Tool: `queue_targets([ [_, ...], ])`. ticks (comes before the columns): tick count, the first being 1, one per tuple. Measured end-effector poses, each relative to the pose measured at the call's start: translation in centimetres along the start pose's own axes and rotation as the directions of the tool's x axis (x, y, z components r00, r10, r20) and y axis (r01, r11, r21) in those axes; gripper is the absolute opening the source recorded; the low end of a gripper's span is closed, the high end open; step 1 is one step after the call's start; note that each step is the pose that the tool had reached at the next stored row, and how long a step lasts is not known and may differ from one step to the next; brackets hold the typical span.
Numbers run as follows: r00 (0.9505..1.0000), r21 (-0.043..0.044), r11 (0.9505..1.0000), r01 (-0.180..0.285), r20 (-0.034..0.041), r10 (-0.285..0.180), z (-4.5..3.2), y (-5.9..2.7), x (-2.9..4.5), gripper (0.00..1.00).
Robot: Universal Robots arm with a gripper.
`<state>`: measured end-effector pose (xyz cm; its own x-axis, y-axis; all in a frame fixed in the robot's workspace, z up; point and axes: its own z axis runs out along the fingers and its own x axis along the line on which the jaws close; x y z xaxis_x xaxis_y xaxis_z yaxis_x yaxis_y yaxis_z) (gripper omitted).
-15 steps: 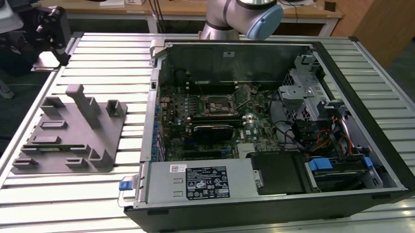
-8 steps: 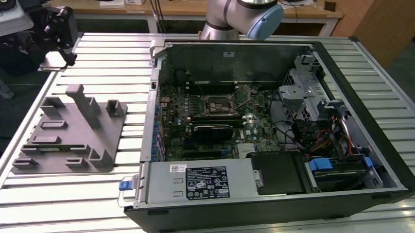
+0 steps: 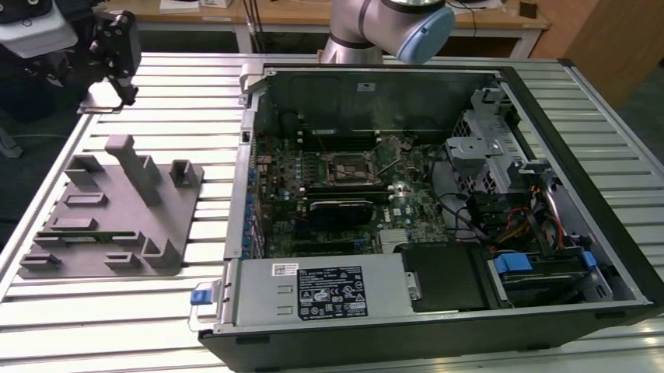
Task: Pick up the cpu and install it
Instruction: 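Pick up the cpu and move it towards the insertion slot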
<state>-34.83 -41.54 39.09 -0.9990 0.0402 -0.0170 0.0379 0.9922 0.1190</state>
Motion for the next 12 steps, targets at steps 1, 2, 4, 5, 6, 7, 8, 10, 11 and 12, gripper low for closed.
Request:
queue_targets([
  [1, 1.0, 0.0, 1.0, 0.0, 0.0, 0.0, 0.01, 0.01, -0.16, 0.55],
  [2, 1.0, 0.0001, 1.0, 0.0, 0.0, 0.0, 0.0, 0.01, -0.31, 0.55],
  [4, 1.0, 0.0, 1.0, 0.0, 0.0, 0.0, 0.01, 0.03, -0.64, 0.55],
  [5, 1.0, 0.0, 1.0, 0.0, 0.0, 0.0, 0.02, 0.04, -0.8, 0.55],
  [6, 1.0, 0.0001, 1.0, 0.0, -0.0001, 0.0, 0.02, 0.04, -0.96, 0.55],
  [7, 1.0, 0.0, 1.0, 0.0, 0.0, 0.0, 0.03, 0.05, -1.29, 0.55],
  [8, 1.0, 0.0, 1.0, 0.0, 0.0, 0.0, 0.03, 0.06, -1.45, 0.55],
  [10, 1.0, 0.0001, 1.0, 0.0, 0.0, 0.0, 0.04, 0.08, -1.81, 0.55],
  [11, 1.0, 0.0, 1.0, 0.0, 0.0, 0.0, 0.04, 0.09, -1.99, 0.55],
  [12, 1.0, 0.0, 1.0, 0.0, 0.0, 0.0, 0.05, 0.09, -2.17, 0.55],
])
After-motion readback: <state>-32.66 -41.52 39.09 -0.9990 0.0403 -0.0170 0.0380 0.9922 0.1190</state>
